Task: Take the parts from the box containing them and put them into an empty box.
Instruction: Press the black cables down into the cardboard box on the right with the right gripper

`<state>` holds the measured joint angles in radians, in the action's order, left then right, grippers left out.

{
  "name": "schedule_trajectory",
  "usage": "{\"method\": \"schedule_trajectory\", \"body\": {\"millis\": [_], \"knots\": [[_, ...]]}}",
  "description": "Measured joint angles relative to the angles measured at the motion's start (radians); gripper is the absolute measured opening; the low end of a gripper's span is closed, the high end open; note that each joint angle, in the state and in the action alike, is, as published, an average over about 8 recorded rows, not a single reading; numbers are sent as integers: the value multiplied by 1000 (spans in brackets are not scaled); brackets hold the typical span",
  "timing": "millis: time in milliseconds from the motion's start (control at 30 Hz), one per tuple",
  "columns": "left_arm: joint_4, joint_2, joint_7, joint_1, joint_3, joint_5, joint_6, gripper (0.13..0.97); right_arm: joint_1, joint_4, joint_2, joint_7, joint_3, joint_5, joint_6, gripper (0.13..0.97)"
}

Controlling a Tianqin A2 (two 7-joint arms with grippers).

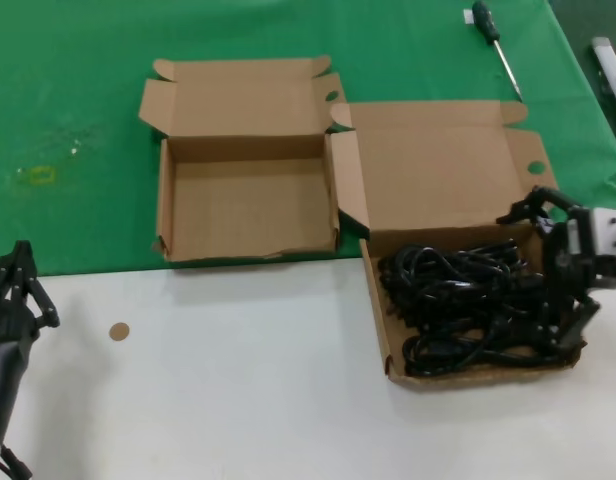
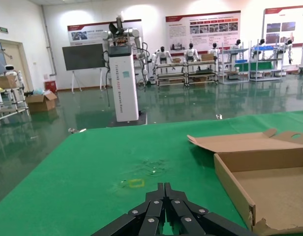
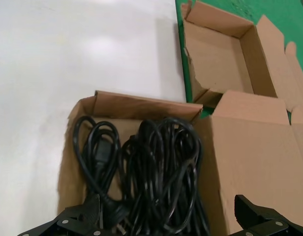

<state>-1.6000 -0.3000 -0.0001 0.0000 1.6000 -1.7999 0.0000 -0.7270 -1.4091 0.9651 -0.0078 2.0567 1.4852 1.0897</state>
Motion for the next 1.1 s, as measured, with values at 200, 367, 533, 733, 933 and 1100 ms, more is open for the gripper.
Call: {"method": "schedule_trajectory", "body": {"millis": [200, 367, 533, 733, 933, 1100], "knots": [[0, 0, 0, 0, 0, 0, 0, 155, -37, 48, -69, -17, 12, -53, 5, 962], [0, 0, 0, 0, 0, 0, 0, 152, -46, 82, -105, -31, 16, -78, 2, 946], [0, 0, 0, 0, 0, 0, 0, 152, -48, 108, -124, -45, 16, -94, 2, 915], [0, 0, 0, 0, 0, 0, 0, 152, -48, 131, -137, -60, 12, -106, 3, 841], [0, 0, -1, 0, 0, 0, 0, 152, -50, 146, -147, -73, 10, -115, 6, 798], [0, 0, -1, 0, 0, 0, 0, 152, -54, 150, -155, -79, 10, -121, 10, 692]]}}
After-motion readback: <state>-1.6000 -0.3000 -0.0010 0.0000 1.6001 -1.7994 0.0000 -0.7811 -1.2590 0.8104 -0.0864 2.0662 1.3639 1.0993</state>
